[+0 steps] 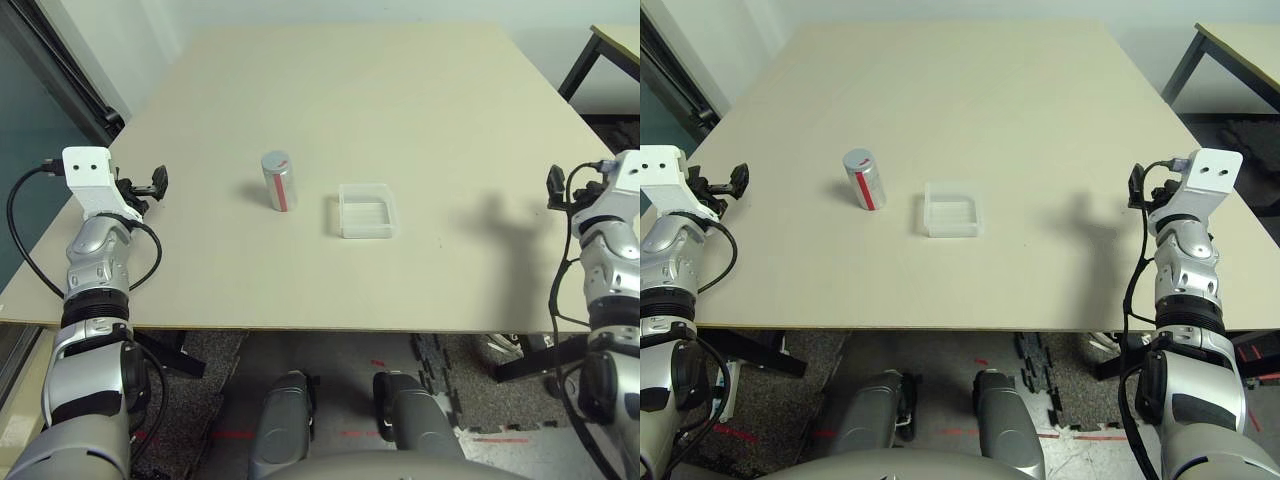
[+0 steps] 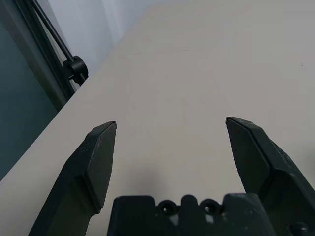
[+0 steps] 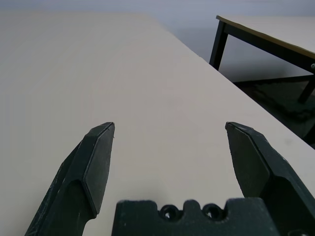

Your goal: Pour the medicine from the bottle into the box.

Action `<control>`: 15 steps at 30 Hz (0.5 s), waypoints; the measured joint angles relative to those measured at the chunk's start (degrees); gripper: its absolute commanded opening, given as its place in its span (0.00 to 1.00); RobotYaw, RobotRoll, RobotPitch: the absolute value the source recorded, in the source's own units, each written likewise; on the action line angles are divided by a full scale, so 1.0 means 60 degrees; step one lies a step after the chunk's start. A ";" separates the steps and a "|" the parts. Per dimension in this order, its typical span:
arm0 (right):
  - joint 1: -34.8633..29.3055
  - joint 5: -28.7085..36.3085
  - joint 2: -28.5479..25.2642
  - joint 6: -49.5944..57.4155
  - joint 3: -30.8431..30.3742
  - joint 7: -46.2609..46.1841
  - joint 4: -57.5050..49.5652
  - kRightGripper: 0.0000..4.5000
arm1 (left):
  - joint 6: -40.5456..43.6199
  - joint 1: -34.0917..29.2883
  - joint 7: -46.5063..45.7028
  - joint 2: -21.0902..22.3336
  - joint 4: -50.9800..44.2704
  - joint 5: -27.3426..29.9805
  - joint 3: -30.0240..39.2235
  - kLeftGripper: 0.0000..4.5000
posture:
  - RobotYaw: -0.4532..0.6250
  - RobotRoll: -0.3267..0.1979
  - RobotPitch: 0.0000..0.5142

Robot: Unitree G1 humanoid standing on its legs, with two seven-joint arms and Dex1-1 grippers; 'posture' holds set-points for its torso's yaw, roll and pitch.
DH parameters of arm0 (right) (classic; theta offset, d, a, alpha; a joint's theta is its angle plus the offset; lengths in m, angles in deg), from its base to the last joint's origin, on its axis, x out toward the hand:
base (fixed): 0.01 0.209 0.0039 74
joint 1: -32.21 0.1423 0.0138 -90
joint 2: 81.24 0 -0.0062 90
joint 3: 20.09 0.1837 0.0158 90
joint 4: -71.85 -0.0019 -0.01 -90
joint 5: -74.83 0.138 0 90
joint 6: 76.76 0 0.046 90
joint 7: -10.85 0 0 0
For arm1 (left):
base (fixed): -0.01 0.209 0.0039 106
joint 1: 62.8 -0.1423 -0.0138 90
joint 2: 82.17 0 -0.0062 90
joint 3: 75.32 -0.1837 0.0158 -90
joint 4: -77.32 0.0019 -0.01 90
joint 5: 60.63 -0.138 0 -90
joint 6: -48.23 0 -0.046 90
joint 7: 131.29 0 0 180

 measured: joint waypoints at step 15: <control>0.0083 0.0318 -0.0583 0.1070 0.0088 0.1113 -0.0973 1.00 | 0.0473 0.0563 0.0825 -0.0059 0.0230 0.0345 0.0005 0.99 | 0.48 0.62 0.21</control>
